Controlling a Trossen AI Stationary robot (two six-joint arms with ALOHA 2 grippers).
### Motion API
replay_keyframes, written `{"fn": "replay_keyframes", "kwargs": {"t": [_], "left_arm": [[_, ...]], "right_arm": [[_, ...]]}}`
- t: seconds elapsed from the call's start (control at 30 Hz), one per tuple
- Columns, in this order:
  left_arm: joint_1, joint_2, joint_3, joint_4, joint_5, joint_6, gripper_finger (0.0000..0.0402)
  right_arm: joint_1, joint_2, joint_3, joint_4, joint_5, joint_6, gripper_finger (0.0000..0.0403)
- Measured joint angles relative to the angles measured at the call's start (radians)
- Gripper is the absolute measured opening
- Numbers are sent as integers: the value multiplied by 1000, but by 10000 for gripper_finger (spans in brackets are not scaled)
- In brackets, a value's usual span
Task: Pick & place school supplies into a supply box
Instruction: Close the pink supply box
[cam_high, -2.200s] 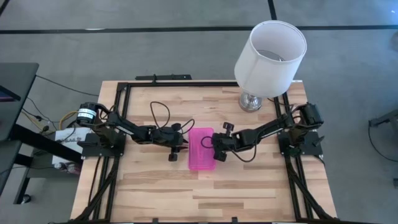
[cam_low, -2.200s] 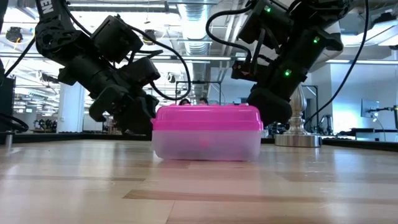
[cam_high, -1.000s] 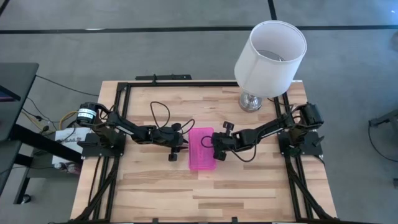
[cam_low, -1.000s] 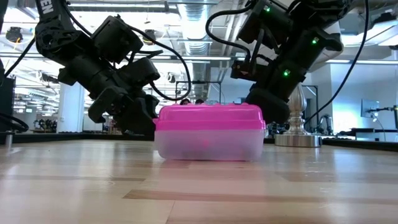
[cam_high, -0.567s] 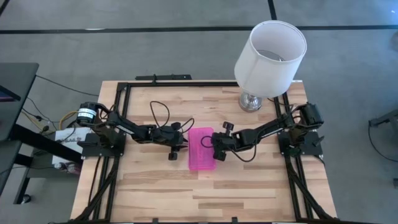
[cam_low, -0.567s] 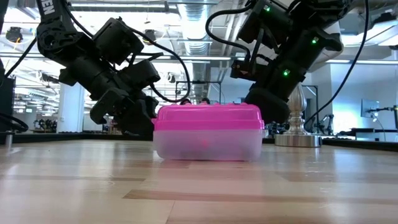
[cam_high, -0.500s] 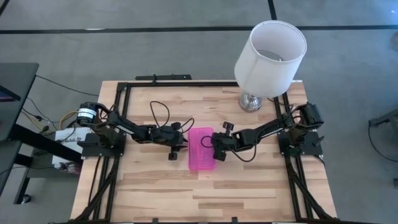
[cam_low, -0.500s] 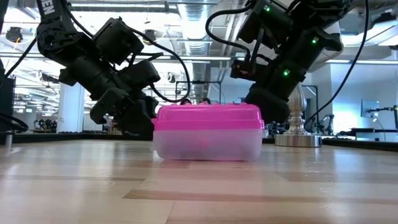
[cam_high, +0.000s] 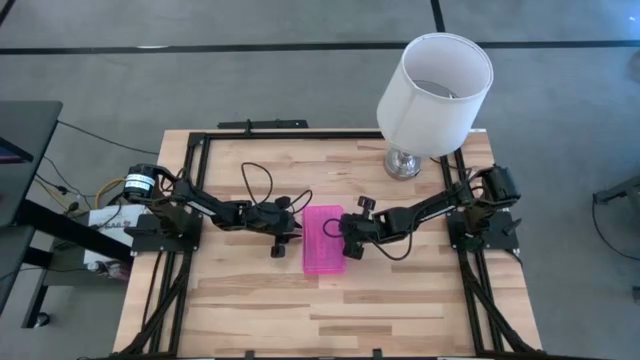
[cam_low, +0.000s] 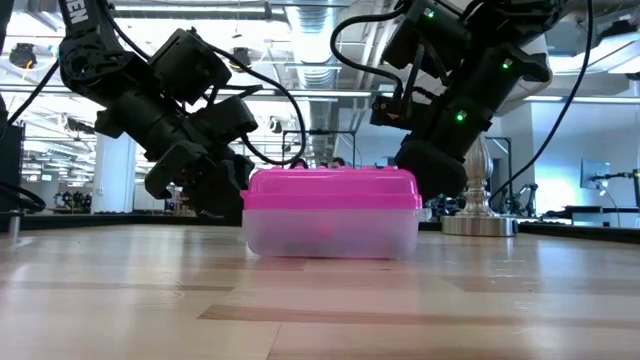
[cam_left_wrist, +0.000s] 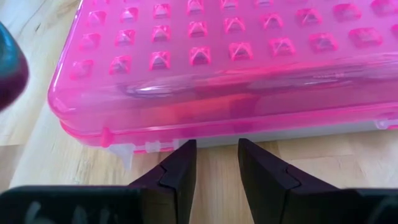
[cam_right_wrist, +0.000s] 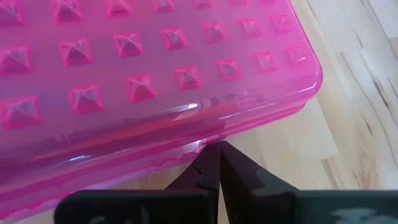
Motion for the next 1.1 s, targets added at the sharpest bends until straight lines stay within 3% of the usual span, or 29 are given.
{"fn": "replay_keyframes", "kwargs": {"t": [0.93, 1.1], "left_arm": [[0, 0, 0, -33, -2, 0, 114], [0, -3, 0, -60, -48, 0, 114]], "right_arm": [[-4, 0, 1, -32, 3, 26, 3], [-4, 0, 1, -85, 4, 47, 3]]}}
